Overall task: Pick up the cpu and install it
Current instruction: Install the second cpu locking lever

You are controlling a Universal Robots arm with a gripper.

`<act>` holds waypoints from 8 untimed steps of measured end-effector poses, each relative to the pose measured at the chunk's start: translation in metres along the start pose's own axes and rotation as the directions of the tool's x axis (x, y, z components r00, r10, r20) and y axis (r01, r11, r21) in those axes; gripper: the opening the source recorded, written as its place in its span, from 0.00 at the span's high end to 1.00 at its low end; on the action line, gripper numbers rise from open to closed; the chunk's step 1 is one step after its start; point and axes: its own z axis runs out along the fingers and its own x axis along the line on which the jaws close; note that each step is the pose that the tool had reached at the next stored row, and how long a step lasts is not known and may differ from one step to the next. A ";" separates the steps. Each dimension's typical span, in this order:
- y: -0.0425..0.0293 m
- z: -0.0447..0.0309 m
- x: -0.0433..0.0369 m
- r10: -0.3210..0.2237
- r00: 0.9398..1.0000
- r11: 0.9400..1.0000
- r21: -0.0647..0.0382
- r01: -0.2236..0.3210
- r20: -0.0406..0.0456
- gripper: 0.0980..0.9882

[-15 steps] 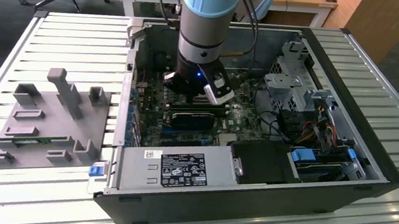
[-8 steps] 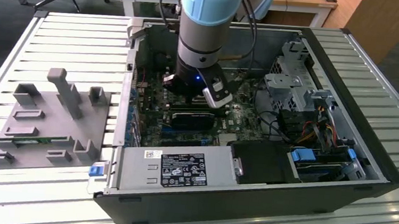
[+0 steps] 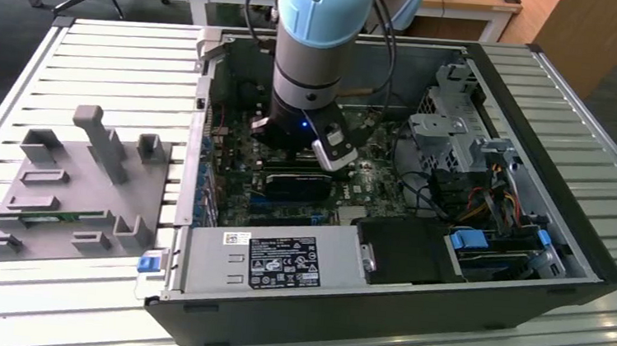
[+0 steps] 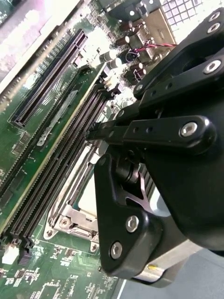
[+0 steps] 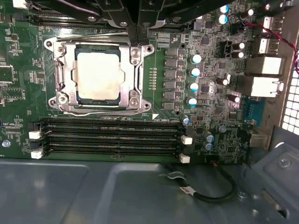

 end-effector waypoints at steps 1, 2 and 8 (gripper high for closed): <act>-0.0008 0.0002 0.0004 0.000 1.000 1.000 -0.003 0.000 0.000 0.99; -0.0018 0.0003 0.0006 0.000 1.000 1.000 -0.005 0.000 0.000 0.99; -0.0044 0.0048 0.0030 -0.001 1.000 1.000 -0.029 0.001 0.001 0.99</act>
